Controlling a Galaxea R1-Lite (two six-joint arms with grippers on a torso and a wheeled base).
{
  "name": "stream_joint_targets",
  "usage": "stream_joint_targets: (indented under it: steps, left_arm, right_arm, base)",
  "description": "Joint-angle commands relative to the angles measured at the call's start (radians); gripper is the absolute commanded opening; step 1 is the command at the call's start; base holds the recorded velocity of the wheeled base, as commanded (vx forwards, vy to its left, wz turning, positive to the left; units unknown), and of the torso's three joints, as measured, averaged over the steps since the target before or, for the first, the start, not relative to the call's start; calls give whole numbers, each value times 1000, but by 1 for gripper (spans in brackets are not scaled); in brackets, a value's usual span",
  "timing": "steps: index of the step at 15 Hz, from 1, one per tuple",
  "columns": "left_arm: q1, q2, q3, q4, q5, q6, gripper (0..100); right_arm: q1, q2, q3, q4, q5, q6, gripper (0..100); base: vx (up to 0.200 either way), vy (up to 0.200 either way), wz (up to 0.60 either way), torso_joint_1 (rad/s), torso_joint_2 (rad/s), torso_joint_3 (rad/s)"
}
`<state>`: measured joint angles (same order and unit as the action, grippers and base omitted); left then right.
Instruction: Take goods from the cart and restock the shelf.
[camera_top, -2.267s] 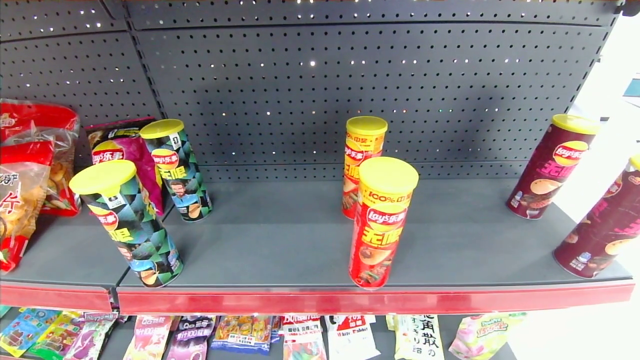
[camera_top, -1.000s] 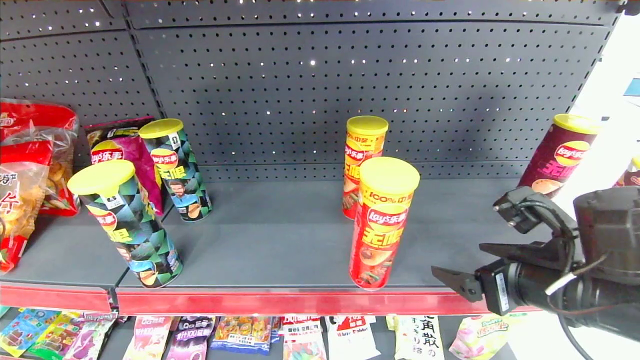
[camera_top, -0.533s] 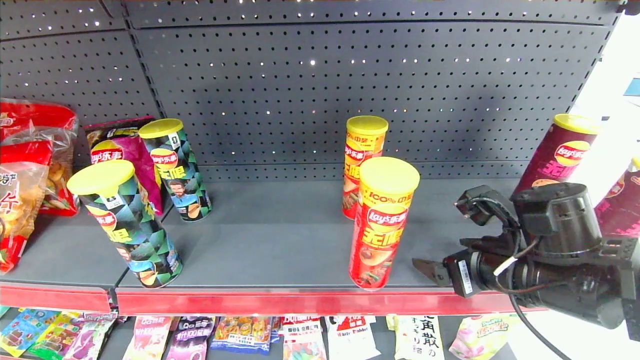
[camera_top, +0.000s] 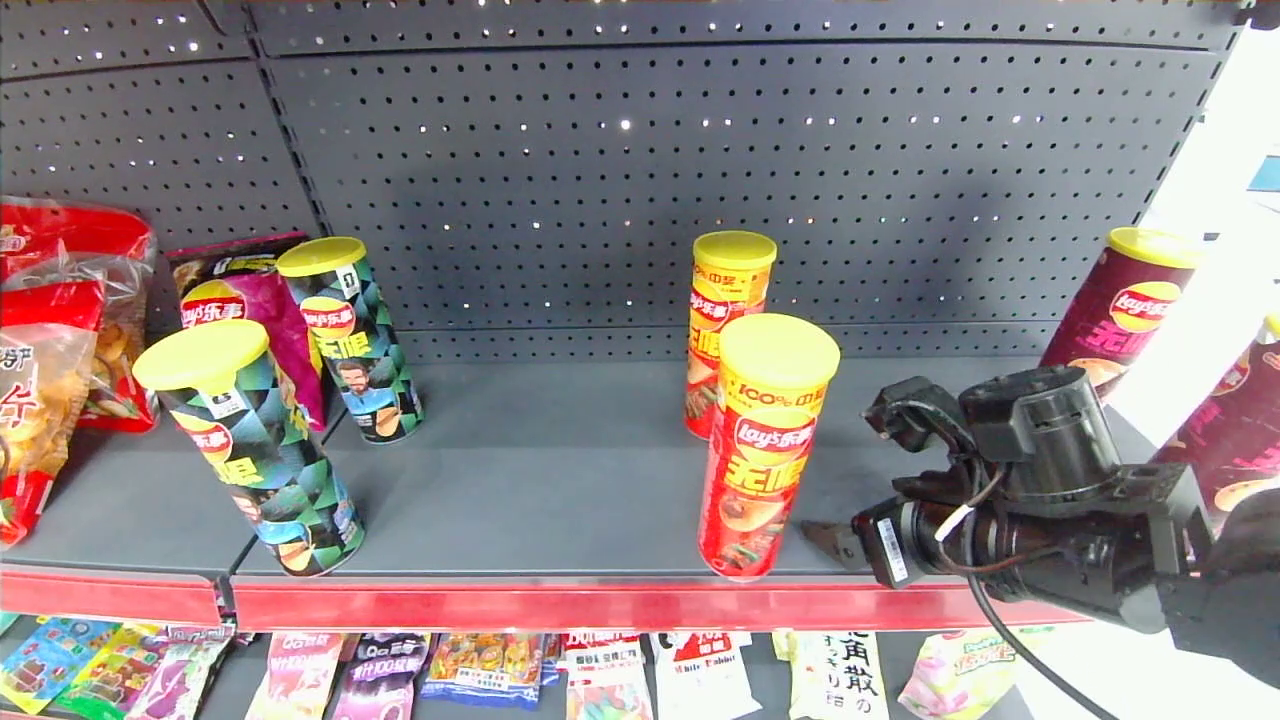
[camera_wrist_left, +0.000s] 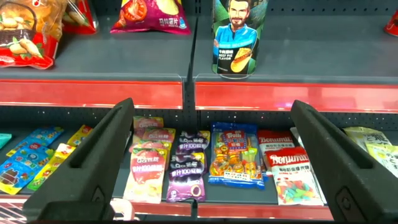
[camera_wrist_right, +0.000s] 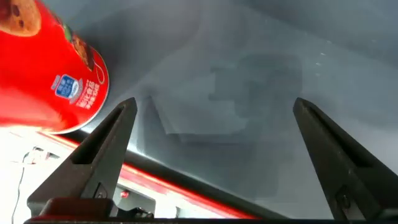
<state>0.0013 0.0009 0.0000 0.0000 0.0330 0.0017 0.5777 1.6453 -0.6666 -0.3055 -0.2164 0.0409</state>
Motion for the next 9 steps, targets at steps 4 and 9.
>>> stream_joint_targets:
  steps: [4, 9]
  left_arm:
    - [0, -1, 0, 0, 1, 0, 100]
    - [0, -1, 0, 0, 1, 0, 100]
  right_arm:
    - [42, 47, -21, -3, -1, 1, 100]
    - [64, 68, -45, -3, -1, 1, 100]
  base:
    - [0, 0, 0, 0, 0, 0]
    - [0, 0, 0, 0, 0, 0]
